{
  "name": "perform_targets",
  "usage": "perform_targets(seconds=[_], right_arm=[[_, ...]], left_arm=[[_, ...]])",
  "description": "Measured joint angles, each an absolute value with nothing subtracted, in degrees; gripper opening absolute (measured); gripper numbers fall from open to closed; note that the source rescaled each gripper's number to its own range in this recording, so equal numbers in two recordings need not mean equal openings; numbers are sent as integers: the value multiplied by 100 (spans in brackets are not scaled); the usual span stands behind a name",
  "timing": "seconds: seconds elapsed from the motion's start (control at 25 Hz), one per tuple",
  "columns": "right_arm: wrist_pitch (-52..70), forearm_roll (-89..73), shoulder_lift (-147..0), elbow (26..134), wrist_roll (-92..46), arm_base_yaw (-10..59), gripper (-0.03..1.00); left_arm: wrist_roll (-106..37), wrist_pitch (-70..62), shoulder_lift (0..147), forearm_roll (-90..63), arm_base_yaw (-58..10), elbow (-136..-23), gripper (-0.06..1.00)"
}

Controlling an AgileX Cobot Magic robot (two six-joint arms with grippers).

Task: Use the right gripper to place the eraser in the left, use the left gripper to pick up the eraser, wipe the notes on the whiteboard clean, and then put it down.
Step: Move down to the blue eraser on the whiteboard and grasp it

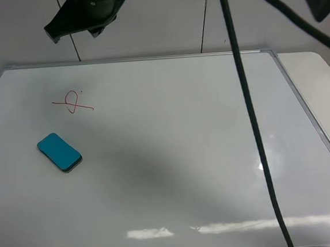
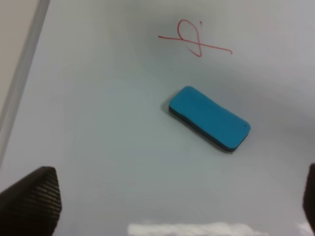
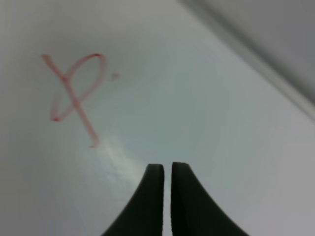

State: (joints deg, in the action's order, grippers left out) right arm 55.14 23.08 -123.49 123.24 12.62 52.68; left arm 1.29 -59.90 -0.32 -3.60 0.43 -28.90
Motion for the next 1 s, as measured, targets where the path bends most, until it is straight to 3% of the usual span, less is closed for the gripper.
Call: perform_targets(seconds=[0.36,0.72,0.84,0.92,1.0], right_arm=[[5054,2711,-11094,10969,764,4950,0],[3448,2635,-8383,7378,913,4009,3],[3526,2566,-7693,6676,1218,3663,20],[3681,2476,-7277,6304,1270,3416,41],[3772,2353,-6855,5900,1313,3131,70]], left_arm=[[129,-5991,-32,-360,43,-2890,100],[129,-5991,-32,-360,43,-2890,100],[129,-5991,-32,-360,43,-2890,100],[129,-5991,-32,-360,43,-2890,100],[129,-5991,-32,-360,43,-2890,100]])
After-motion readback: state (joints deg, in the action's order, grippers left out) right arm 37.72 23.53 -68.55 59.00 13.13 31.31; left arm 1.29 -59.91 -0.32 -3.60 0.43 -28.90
